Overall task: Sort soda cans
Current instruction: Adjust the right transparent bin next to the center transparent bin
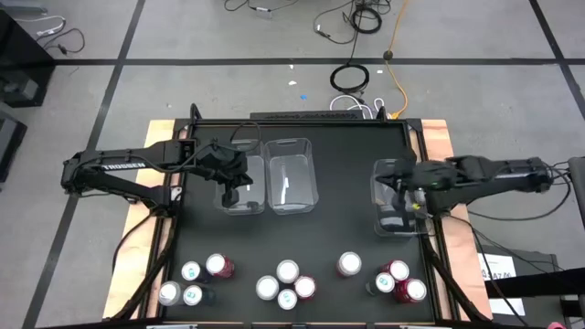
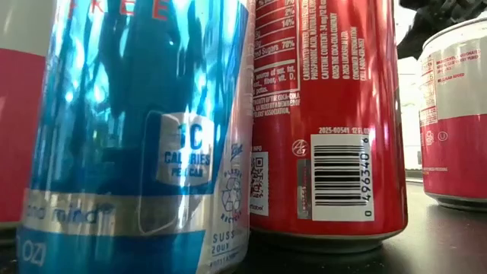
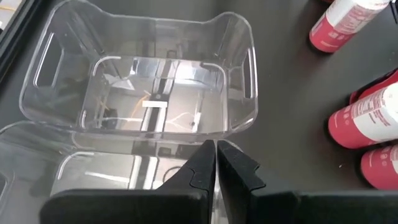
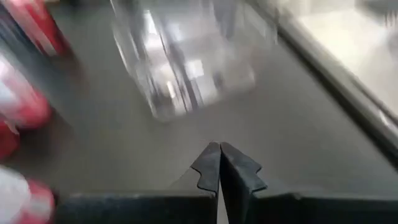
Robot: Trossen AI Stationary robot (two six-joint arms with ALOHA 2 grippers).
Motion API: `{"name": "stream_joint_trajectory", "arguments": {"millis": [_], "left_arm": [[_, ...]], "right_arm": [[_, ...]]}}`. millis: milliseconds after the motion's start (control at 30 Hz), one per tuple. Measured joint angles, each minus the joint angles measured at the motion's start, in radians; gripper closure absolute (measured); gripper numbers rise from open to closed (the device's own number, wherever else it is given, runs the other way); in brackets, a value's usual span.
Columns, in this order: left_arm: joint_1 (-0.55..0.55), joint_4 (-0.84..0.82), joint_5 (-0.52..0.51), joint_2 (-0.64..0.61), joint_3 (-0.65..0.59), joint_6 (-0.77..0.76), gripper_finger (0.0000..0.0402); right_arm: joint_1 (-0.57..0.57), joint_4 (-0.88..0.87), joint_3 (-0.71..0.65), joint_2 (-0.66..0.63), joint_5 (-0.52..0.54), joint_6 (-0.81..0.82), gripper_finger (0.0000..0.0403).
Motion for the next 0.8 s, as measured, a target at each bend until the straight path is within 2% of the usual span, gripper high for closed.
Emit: {"name": "stream_joint_trajectory", "arguments": {"millis": [200, 300, 400, 700, 800], "left_arm": [[0.0, 0.006, 0.0, 0.0, 0.0, 0.047, 0.0375], [0.0, 0.006, 0.0, 0.0, 0.0, 0.051, 0.0375], [0.0, 0.006, 0.0, 0.0, 0.0, 0.065, 0.0375], [0.0, 0.004, 0.002, 0.0, 0.0, 0.078, 0.0375], [0.0, 0.003, 0.005, 0.0, 0.0, 0.078, 0.0375]], "right_arm": [[-0.038, -0.4, 0.139, 0.298, -0.067, 0.109, 0.0403], [-0.065, -0.476, 0.137, 0.372, -0.149, 0.123, 0.0403], [-0.087, -0.441, 0.102, 0.405, -0.215, 0.092, 0.0403], [-0.159, -0.173, -0.102, 0.434, -0.347, 0.042, 0.0403], [-0.187, -0.153, -0.114, 0.46, -0.38, 0.013, 0.0403]]}}
